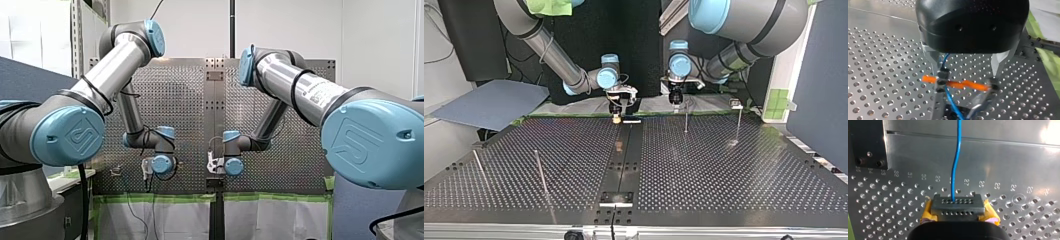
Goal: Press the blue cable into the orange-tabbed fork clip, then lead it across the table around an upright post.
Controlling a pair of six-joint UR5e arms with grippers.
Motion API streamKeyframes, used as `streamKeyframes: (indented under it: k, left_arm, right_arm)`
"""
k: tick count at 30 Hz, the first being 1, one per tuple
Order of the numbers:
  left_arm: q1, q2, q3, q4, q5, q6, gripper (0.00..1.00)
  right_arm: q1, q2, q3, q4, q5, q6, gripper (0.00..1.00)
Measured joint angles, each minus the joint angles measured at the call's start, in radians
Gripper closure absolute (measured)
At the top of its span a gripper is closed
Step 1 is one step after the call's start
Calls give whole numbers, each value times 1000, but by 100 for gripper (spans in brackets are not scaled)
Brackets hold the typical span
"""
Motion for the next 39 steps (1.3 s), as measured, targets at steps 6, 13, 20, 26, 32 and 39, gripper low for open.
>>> streamKeyframes:
  k: [6,13,20,26,32,39]
  left_arm:
    - [0,0,39,-31,-14,11,0]
    - [0,-1,71,-67,-49,41,0]
    - [0,0,84,-79,-62,53,0]
    - [-3,0,87,-82,-64,56,0]
    - [-7,-1,87,-85,-96,83,80]
    - [-15,-1,90,-86,-152,134,100]
  right_arm:
    - [0,0,0,-1,0,0,100]
    - [0,0,0,-3,0,0,100]
    - [0,0,-1,-3,-3,0,100]
    - [0,1,0,-3,-5,0,100]
    - [0,1,0,-2,-6,0,100]
    - [0,1,0,-1,-6,0,100]
